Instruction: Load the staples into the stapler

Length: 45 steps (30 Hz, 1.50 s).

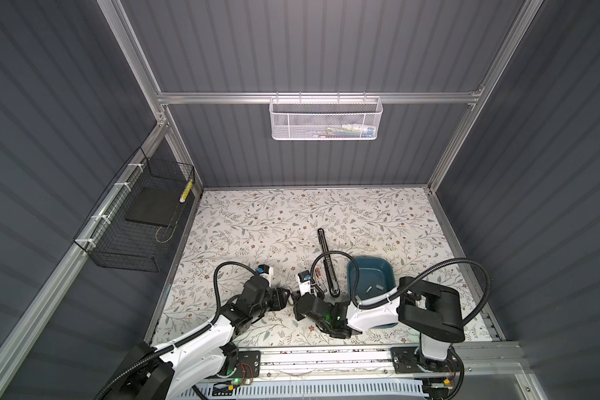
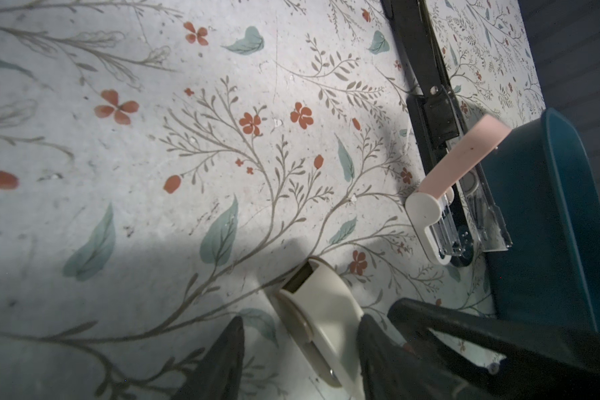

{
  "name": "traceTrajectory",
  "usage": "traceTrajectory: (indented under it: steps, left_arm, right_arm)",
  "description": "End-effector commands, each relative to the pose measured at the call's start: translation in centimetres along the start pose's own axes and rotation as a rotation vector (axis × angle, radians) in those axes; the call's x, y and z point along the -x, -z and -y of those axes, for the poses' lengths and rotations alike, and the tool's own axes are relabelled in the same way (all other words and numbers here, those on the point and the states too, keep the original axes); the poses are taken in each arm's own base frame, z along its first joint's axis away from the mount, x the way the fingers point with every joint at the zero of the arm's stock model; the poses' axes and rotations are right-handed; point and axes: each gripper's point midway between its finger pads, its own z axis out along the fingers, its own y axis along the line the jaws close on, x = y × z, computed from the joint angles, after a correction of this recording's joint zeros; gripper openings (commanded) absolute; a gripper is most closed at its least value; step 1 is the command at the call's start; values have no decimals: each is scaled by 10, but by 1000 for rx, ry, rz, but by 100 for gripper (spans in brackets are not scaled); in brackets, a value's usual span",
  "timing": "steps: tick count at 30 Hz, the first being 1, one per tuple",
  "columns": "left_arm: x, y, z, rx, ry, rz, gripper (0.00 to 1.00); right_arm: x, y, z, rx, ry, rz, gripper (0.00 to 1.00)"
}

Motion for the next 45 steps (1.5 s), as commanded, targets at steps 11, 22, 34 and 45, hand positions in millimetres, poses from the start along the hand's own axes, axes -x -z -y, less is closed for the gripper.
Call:
traceTrajectory:
  steps: [11,22,34,45]
  left_arm:
    - [10,8,-1,52,-24,12,59]
    - [85,39,31,144,-96,120,79]
    - [188,50,46,328,-194,423,100]
    - [175,29,25,383,-268,432,100]
  right_arm:
    - [-24,10,26,-115,182,-147,34]
    - [38,55,29,-148,186,-19,43]
    - [3,67,92,-312,121,-117,46]
    - [-23,52,101,-317,131,-199,45]
